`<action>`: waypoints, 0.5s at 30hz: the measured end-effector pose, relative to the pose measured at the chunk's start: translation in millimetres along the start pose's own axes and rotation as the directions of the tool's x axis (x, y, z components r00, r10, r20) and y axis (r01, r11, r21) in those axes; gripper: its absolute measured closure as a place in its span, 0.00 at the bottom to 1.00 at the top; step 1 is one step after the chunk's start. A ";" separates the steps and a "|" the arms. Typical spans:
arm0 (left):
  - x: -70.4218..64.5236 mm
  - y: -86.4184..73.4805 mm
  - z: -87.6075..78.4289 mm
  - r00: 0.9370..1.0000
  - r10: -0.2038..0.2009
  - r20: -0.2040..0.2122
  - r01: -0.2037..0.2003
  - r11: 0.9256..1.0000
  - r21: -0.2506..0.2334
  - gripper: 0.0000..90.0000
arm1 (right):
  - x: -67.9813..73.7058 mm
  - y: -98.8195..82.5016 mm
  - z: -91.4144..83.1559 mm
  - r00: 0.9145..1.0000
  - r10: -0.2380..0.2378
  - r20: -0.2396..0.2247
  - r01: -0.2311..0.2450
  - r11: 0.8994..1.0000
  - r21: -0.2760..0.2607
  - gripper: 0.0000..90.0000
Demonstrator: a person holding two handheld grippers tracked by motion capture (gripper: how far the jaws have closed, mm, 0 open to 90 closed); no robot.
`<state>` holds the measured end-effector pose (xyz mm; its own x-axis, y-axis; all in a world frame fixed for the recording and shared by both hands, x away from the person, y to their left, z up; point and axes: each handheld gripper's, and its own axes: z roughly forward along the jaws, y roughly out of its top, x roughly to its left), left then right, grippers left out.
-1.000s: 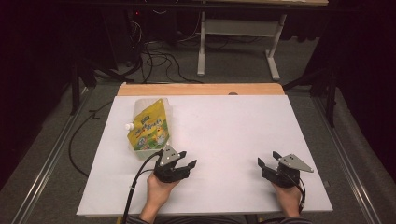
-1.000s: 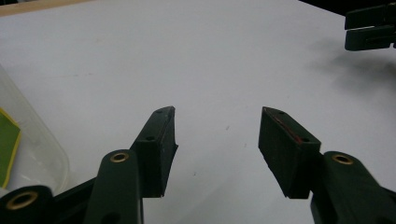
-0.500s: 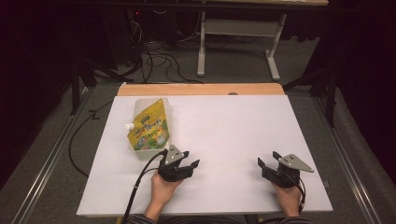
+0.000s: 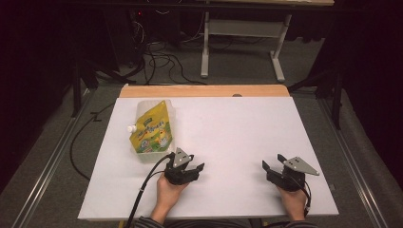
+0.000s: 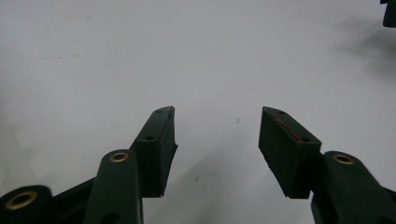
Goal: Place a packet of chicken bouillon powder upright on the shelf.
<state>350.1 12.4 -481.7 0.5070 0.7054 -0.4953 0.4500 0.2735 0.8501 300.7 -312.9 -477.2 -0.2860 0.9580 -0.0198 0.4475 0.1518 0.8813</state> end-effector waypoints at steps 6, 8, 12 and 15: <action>-0.1 -3.1 -0.4 1.000 0.001 0.029 0.000 1.000 -0.027 0.51 | 0.1 0.1 0.1 1.000 -0.004 0.000 0.004 1.000 0.002 0.37; -0.7 -3.6 -0.4 1.000 0.003 0.028 -0.003 1.000 -0.028 0.51 | 0.2 0.2 0.3 1.000 -0.002 -0.001 0.002 1.000 0.004 0.37; -1.7 -5.0 -0.8 0.999 0.020 0.028 -0.019 0.999 -0.031 0.49 | 0.0 0.0 0.3 1.000 0.000 0.000 0.000 1.000 0.001 0.37; -1.8 -5.2 -1.1 0.999 0.022 0.032 -0.021 0.999 -0.026 0.49 | 0.0 0.0 0.3 1.000 0.002 -0.001 -0.002 1.000 0.002 0.37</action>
<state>346.1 10.4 -485.1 0.5400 0.6903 -0.4817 0.4198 0.2751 0.8649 300.9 -312.8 -477.4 -0.2859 0.9581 -0.0178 0.4495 0.1505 0.8805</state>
